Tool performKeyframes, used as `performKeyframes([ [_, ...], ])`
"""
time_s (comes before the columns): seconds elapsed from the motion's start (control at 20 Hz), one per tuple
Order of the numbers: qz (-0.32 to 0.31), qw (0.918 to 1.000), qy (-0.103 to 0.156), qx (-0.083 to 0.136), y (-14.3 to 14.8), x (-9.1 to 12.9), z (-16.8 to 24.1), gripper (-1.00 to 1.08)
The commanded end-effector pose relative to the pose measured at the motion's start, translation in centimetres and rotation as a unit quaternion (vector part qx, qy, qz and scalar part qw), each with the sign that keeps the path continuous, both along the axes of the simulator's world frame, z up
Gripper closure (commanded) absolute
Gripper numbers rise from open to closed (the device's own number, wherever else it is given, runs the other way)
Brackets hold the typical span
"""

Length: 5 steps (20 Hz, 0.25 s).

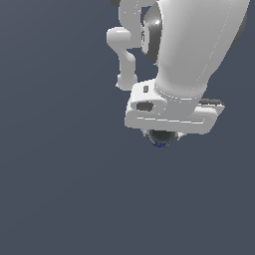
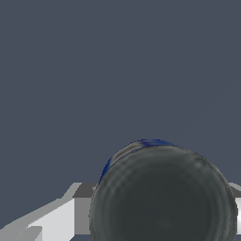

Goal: Pick up the object and move it to a goal position.

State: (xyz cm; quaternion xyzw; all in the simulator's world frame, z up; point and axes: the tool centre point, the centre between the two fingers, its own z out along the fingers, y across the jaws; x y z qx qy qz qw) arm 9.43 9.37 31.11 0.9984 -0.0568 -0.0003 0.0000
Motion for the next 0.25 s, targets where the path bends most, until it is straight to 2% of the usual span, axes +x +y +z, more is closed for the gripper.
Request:
performKeyframes([
  [0.0, 0.000, 1.0000, 0.000, 0.000, 0.19, 0.18, 0.39, 1.08],
  [0.2, 0.000, 1.0000, 0.000, 0.000, 0.29, 0.27, 0.54, 1.08],
])
